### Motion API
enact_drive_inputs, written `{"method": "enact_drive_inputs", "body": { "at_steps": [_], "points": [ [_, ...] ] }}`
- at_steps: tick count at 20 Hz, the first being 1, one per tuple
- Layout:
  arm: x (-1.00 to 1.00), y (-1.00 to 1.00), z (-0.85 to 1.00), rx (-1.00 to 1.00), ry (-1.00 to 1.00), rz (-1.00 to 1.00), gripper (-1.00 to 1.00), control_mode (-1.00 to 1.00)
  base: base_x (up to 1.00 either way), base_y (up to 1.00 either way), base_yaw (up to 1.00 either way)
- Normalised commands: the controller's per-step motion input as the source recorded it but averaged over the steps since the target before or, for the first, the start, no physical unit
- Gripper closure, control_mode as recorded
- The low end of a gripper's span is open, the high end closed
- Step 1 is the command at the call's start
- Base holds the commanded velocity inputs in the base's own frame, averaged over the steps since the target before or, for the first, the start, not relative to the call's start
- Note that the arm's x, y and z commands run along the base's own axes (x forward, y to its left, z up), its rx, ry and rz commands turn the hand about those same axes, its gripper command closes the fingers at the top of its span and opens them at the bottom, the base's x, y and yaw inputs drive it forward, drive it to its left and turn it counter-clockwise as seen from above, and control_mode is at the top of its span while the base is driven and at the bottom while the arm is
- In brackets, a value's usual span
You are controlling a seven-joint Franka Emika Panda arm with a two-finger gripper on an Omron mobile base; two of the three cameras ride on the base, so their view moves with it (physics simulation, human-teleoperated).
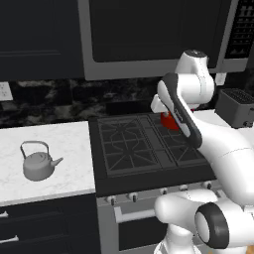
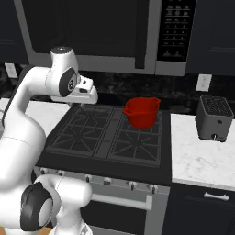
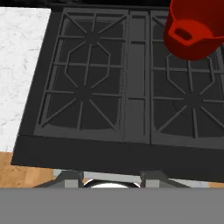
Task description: Pick the kettle from the counter and place it on a stove burner. Then turn the burner on.
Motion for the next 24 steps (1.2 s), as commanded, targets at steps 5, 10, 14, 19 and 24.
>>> {"method": "enact_drive_inputs", "body": {
  "at_steps": [5, 10, 14, 19, 24],
  "points": [
    [-0.04, 0.24, -0.14, -0.04, -0.06, -0.01, -1.0, -1.0, 0.0, 0.0, 0.0],
    [-0.65, 0.92, -0.04, -0.02, -0.19, 0.06, -1.0, -1.0, 0.0, 0.0, 0.0],
    [-0.41, 1.0, -0.17, 0.0, -0.15, 0.44, -1.0, -1.0, 0.0, 0.0, 0.0],
    [-0.06, 1.0, -0.07, 0.0, 0.0, 0.67, -1.0, -1.0, 0.0, 0.0, 0.0],
    [0.02, 1.0, -0.13, 0.0, 0.0, 0.69, -1.0, -1.0, 0.0, 0.0, 0.0]
  ]
}}
